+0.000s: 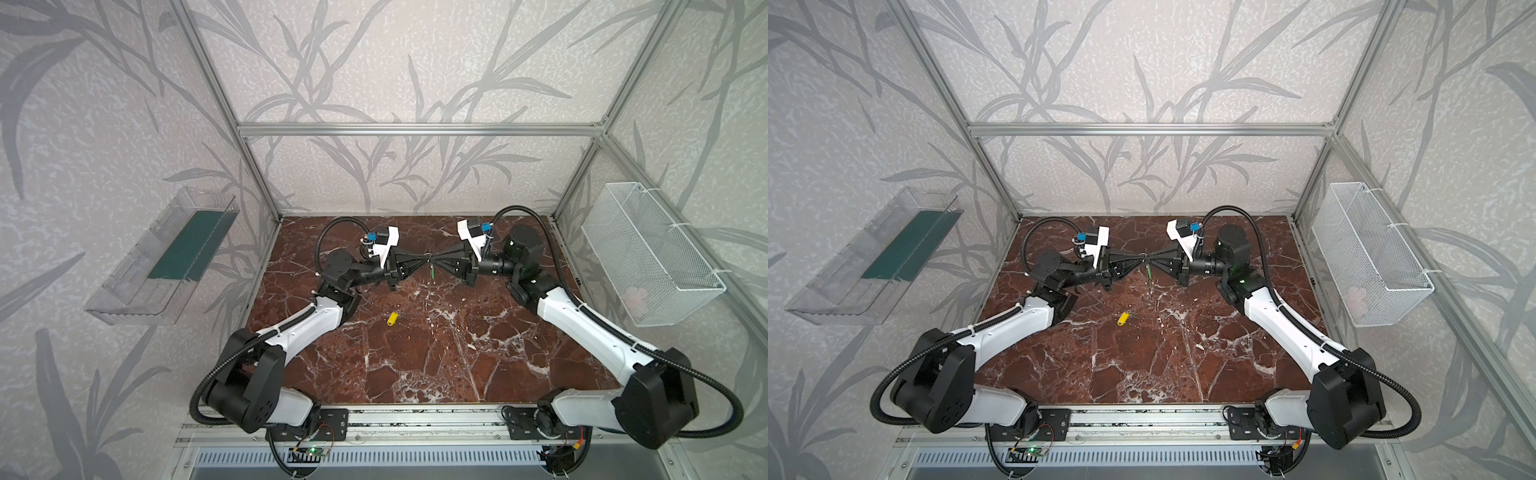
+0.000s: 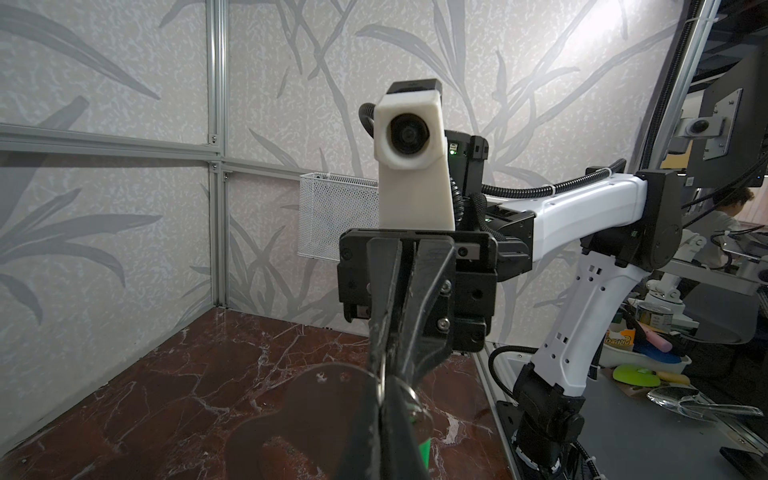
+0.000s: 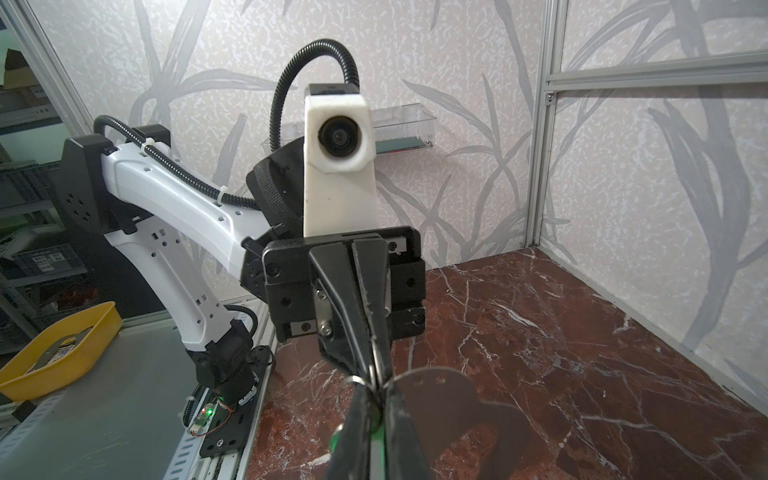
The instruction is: Put the keys on the keyring
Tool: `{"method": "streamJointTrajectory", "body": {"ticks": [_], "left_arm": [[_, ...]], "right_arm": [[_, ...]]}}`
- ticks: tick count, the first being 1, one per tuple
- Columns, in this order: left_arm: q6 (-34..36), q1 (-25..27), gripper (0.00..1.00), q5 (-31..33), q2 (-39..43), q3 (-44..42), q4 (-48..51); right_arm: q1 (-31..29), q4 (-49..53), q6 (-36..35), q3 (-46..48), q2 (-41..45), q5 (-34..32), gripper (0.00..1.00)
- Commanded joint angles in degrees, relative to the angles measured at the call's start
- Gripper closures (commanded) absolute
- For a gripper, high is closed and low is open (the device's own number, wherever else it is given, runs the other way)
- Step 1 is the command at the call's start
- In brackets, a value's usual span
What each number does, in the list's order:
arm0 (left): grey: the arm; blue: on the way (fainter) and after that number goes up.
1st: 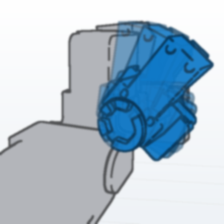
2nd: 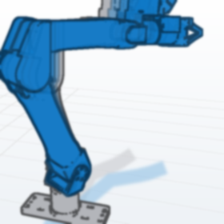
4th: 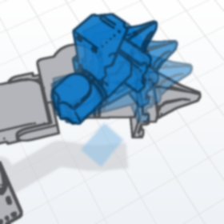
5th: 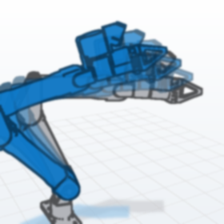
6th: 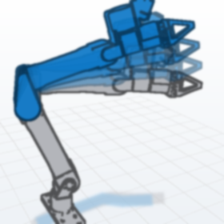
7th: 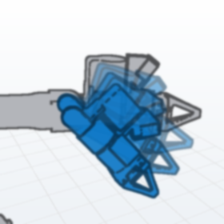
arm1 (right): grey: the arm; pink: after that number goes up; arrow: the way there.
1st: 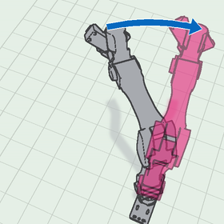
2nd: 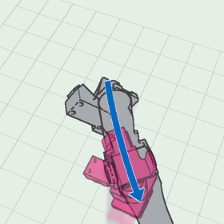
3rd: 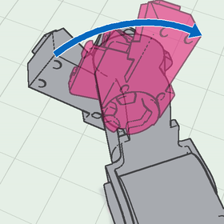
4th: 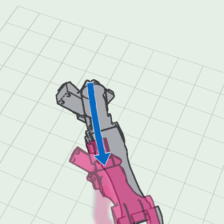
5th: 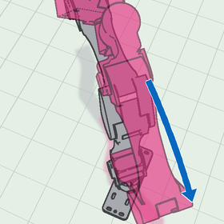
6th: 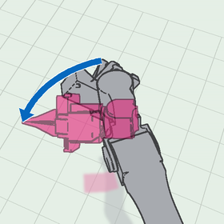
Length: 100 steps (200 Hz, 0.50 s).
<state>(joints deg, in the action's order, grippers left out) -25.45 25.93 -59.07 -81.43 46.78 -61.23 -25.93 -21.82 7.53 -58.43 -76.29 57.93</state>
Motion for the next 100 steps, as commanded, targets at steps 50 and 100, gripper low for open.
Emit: {"method": "streamJointTrajectory", "body": {"ticks": [50,100], "left_arm": [[-2.0,0.4,1.00,-3.1,-1.3,2.6,-3.1],[0.1,0.3,1.00,-2.2,-0.2,2.2,0.0]], "right_arm": [[-2.0,-1.3,0.6,-3.1,-2.0,2.2,0.97],[-2.3,-0.6,-0.2,-3.0,-1.8,1.6,1.00]]}}
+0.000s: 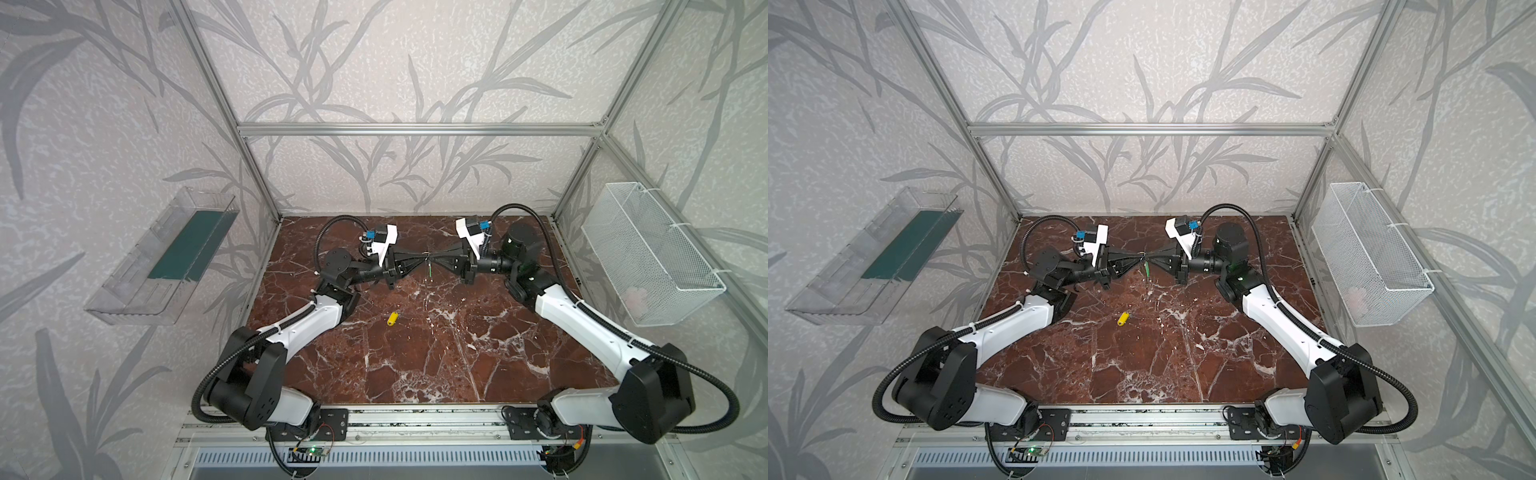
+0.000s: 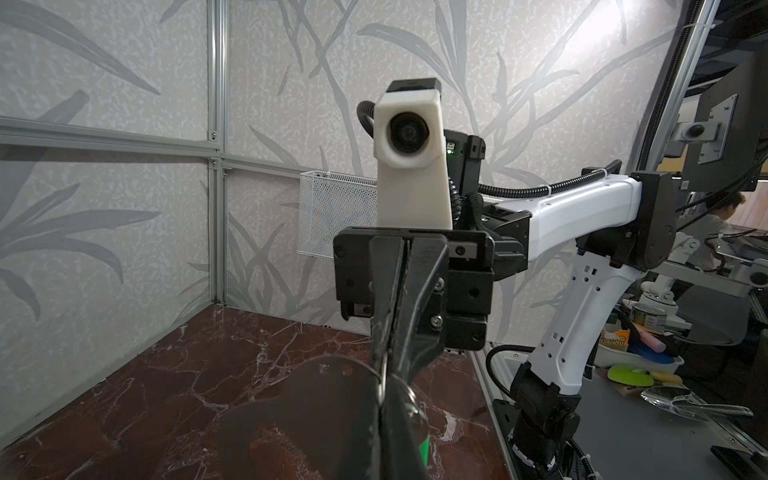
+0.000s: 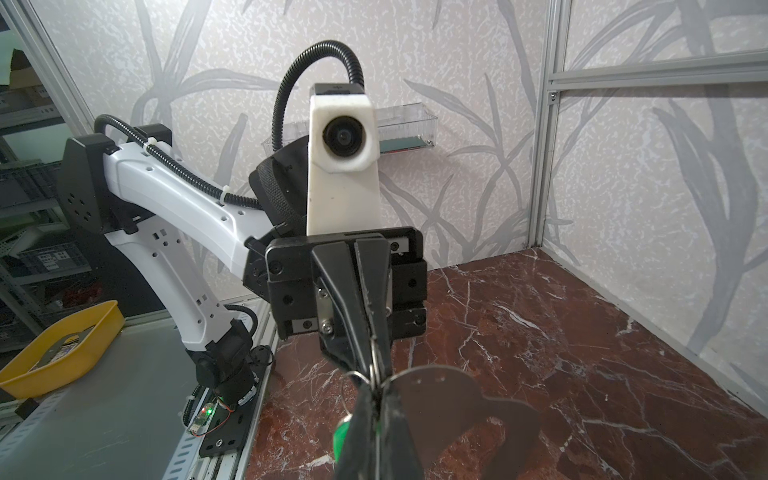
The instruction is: Put the keys on the keyring
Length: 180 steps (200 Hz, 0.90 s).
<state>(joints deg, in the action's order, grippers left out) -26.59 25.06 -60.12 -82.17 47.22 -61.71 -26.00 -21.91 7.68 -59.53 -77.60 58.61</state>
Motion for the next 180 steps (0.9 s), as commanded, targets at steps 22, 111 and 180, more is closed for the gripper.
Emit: {"method": "streamJointTrajectory", "body": {"ticks": [22,111,180], "left_arm": [[5.4,1.3,0.91,0.9,2.5,1.6,6.5],[24.9,1.2,0.74,11.1,15.7,1.6,36.5],[34.9,1.2,0.81,12.9,20.6,6.5,56.8]], "right_arm": [[-2.2,3.9,-3.4,-2.6,0.1,-1.2,1.00],[-2.1,20.5,-14.0,-6.3,0.0,-5.5,1.00],[-2.1,40.3,-28.5,-13.4,-2.0,-3.1,1.00]]}}
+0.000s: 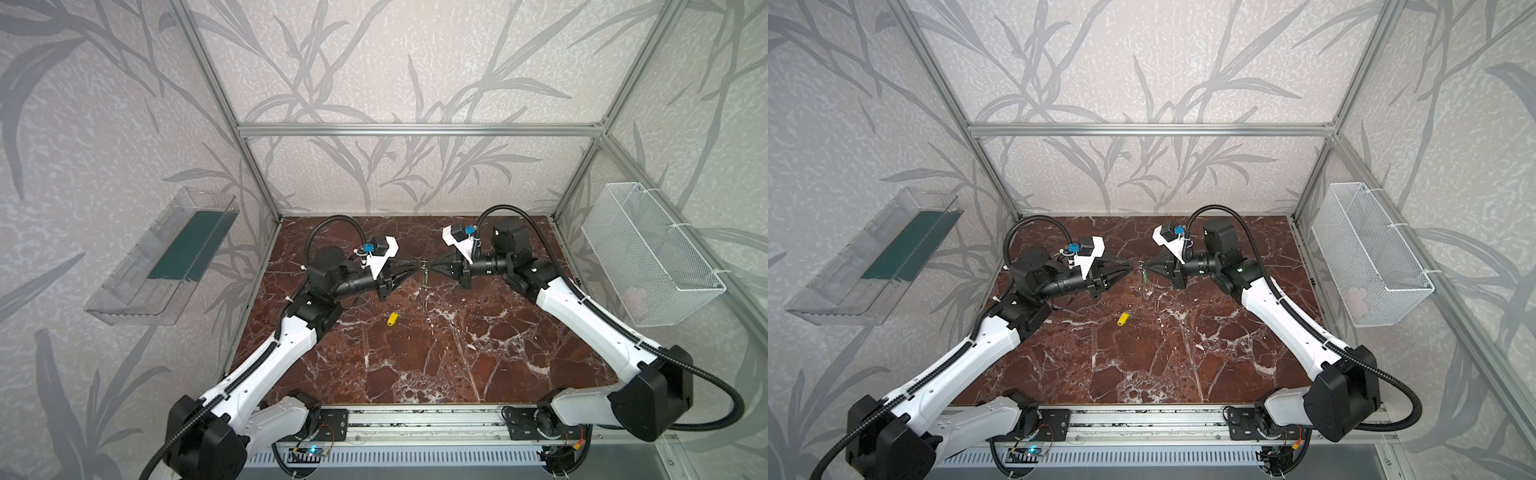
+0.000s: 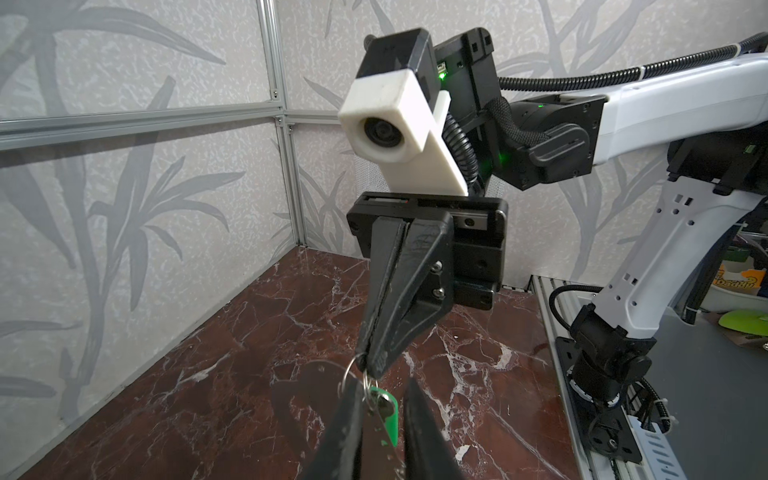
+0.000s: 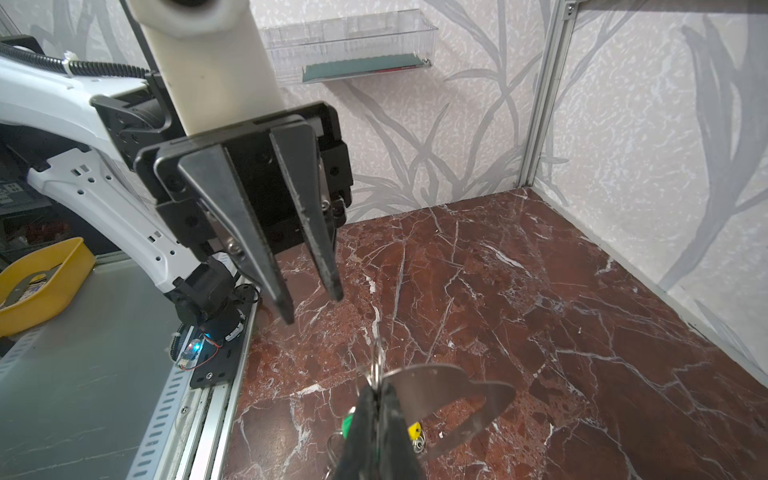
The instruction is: Put the keys on the keyring
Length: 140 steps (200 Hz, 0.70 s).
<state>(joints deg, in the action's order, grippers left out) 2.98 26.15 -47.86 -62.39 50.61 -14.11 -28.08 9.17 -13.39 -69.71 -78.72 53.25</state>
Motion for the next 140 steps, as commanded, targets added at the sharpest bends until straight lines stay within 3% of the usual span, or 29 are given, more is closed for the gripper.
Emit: {"method": "streamJointTrajectory", "body": {"ticks": [1,62,140], "left_arm": [[5.3,0.1,0.81,0.7,0.8,3.2,9.4],[7.6,0.2,0.80,-6.5,-4.3,12.1,21.3],[9.0,1.0,0.78,-10.6,-9.8,17.9,31.0]], "right_arm": [[0.0,9.5,-7.6,-3.2,-0.9,2.3,1.00],[-0.1,20.0,-16.3,-8.1,-2.6,3.0,1.00],[-0.1,21.9,-18.0,-9.6,-3.4,3.4,1.00]]}}
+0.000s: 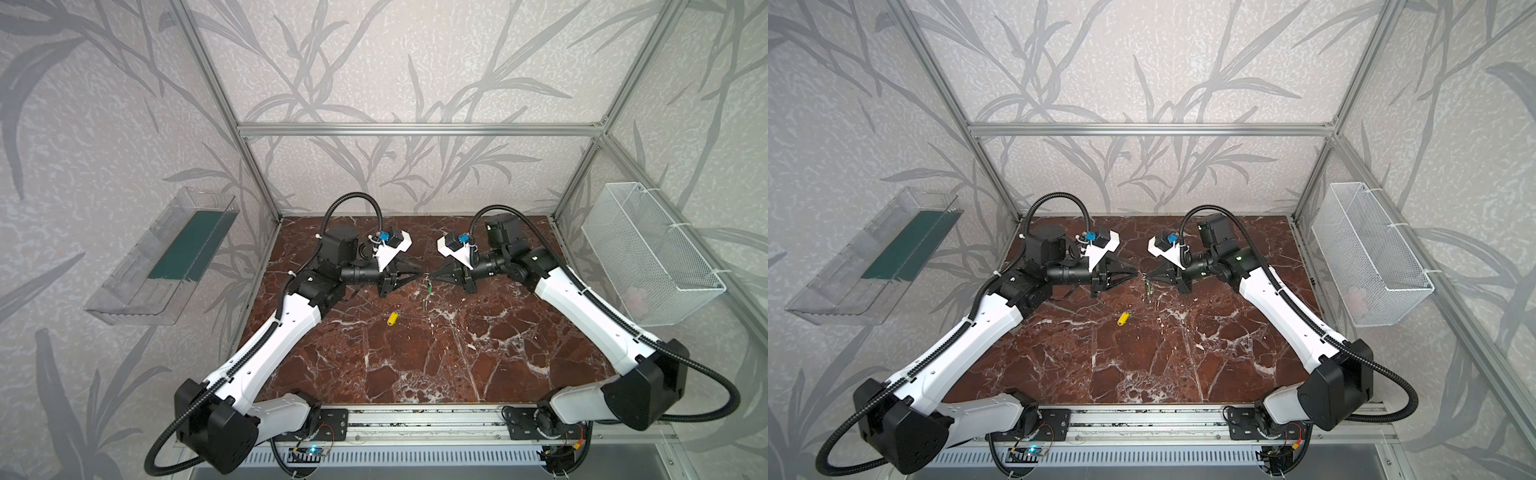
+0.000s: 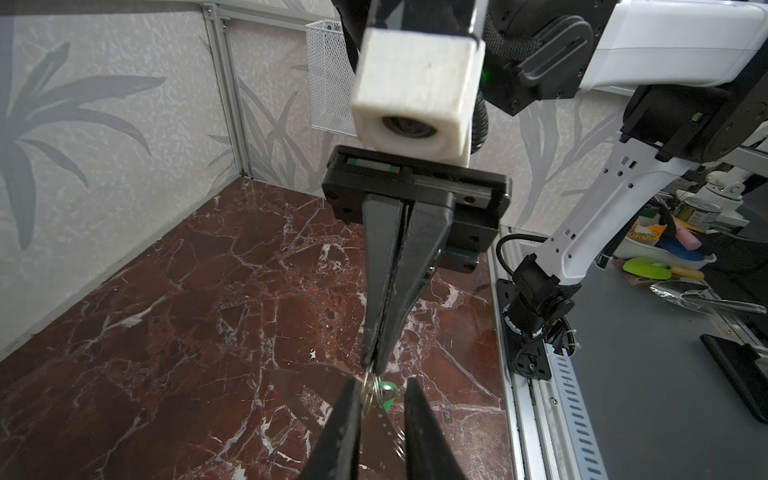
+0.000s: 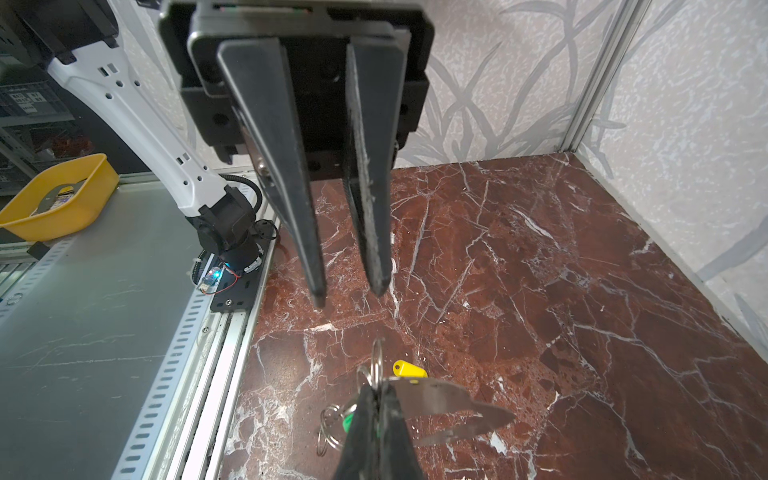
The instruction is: Put the keys on the keyring
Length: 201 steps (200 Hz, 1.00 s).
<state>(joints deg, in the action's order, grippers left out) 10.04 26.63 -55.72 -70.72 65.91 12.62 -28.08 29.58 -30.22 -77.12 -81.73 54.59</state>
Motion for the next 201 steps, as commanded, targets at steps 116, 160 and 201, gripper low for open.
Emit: {"method": "streamJointTrajectory", "body": {"ticks": [116,160,201], "left_arm": [[3.2,2.3,0.81,-2.5,-5.9,6.2,7.7],[3.7,2.6,0.90,-1.8,-6.0,6.2,8.5],[3.8,2.7,0.96,-1.7,-5.6,6.0,8.3]], "right_arm": [[-0.1,0.6,-1.3,-1.6,-0.2,2.7,1.00],[-0.1,0.3,-1.2,-1.5,0.1,3.1,1.00],[-0.1,0.1,-1.1,-1.3,0.2,3.3,1.00]]}}
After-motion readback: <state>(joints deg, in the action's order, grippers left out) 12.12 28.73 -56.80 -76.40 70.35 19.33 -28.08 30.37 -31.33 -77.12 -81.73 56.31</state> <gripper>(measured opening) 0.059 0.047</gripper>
